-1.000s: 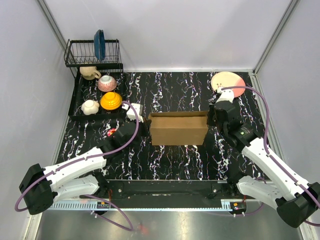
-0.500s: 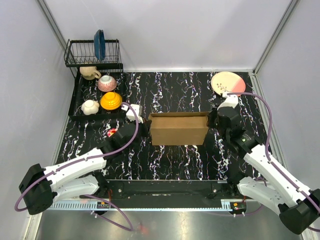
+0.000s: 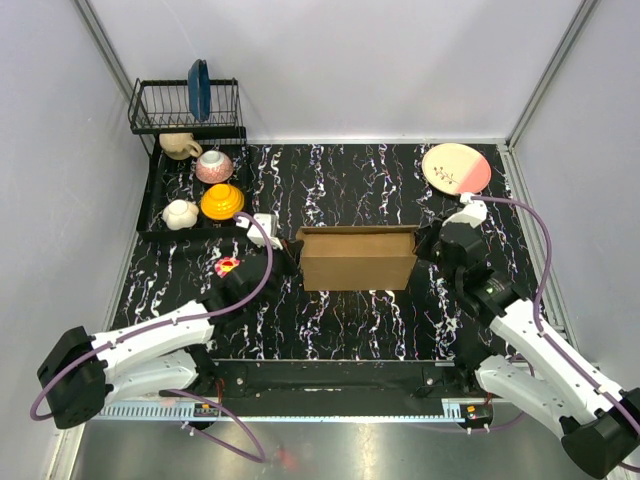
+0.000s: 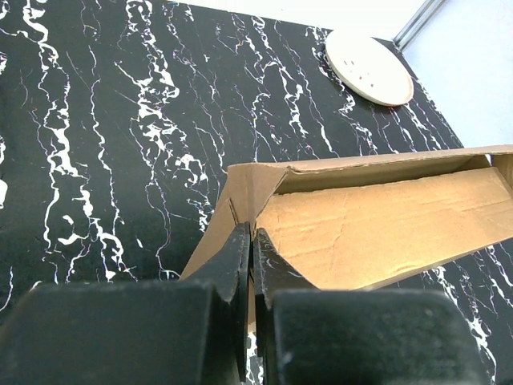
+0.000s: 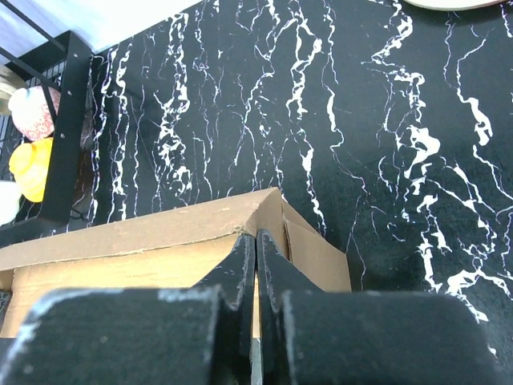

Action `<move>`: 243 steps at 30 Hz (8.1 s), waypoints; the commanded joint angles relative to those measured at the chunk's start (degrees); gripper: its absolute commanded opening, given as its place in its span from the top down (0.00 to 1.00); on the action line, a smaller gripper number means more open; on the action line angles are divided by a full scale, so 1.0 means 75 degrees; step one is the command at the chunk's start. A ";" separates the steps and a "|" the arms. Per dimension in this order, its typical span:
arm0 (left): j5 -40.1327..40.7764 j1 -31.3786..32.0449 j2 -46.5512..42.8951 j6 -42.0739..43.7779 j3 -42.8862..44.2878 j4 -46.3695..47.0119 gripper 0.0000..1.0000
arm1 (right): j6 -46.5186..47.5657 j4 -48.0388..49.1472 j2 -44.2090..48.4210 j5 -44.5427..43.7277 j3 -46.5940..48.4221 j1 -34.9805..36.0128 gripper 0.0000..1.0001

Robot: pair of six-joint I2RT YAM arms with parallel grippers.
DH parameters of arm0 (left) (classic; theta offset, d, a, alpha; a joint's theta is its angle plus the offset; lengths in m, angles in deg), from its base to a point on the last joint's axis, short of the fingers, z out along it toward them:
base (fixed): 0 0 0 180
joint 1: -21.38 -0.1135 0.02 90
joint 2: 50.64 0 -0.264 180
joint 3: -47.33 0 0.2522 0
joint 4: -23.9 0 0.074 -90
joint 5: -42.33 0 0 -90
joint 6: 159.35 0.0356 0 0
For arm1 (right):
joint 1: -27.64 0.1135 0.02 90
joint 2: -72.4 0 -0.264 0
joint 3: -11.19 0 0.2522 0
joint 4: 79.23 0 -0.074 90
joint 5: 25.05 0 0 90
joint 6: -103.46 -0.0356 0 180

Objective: Fold the paper box

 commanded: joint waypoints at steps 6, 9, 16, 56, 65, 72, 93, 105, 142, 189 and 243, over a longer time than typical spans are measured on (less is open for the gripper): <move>-0.0315 0.0185 0.0423 0.0087 0.0080 -0.1781 1.00 | -0.0043 -0.3442 -0.0785 -0.0263 0.0748 0.0080 1.00; -0.0233 0.0197 0.0517 0.0146 0.0256 -0.1958 1.00 | -0.0090 -0.3654 -0.0902 -0.0545 0.0936 0.0080 1.00; -0.0163 0.0197 0.0751 0.0170 0.0279 -0.1864 1.00 | -0.0230 -0.3690 -0.0938 -0.0428 0.0877 0.0080 0.84; 0.1161 0.0185 0.0294 0.0333 0.0033 -0.2086 1.00 | -0.4214 -0.0069 0.1170 -0.0601 -0.2684 -0.0389 1.00; 0.1138 0.0185 0.0797 0.0942 0.0747 -0.2098 1.00 | -0.3910 0.0926 0.1103 -0.1190 -0.2989 -0.0880 1.00; 0.1197 0.0150 0.1149 0.1388 0.1146 -0.2063 1.00 | -0.3571 0.3220 -0.0525 0.0331 -0.3294 -0.1432 1.00; 0.1267 -0.0424 0.0353 0.1587 0.0971 -0.2333 1.00 | -0.3640 0.6411 -0.3268 0.2397 -0.3881 -0.0942 1.00; 0.1606 -0.0694 -0.0385 0.1623 0.0854 -0.3141 1.00 | -0.3840 0.7396 -0.4792 0.2432 -0.3447 -0.0038 1.00; 0.1197 -0.0916 -0.0233 0.1669 0.0807 -0.2954 1.00 | 0.1785 0.2134 -0.1078 0.2162 0.0631 0.0056 0.59; 0.1021 -0.0916 -0.0093 0.1506 0.0760 -0.2884 1.00 | 0.1997 0.2580 -0.1934 0.2139 0.0620 0.0068 1.00; 0.0786 -0.0846 0.0306 -0.0311 -0.0330 -0.2005 1.00 | 0.0309 -0.0303 -0.1675 0.0944 -0.1021 0.0455 1.00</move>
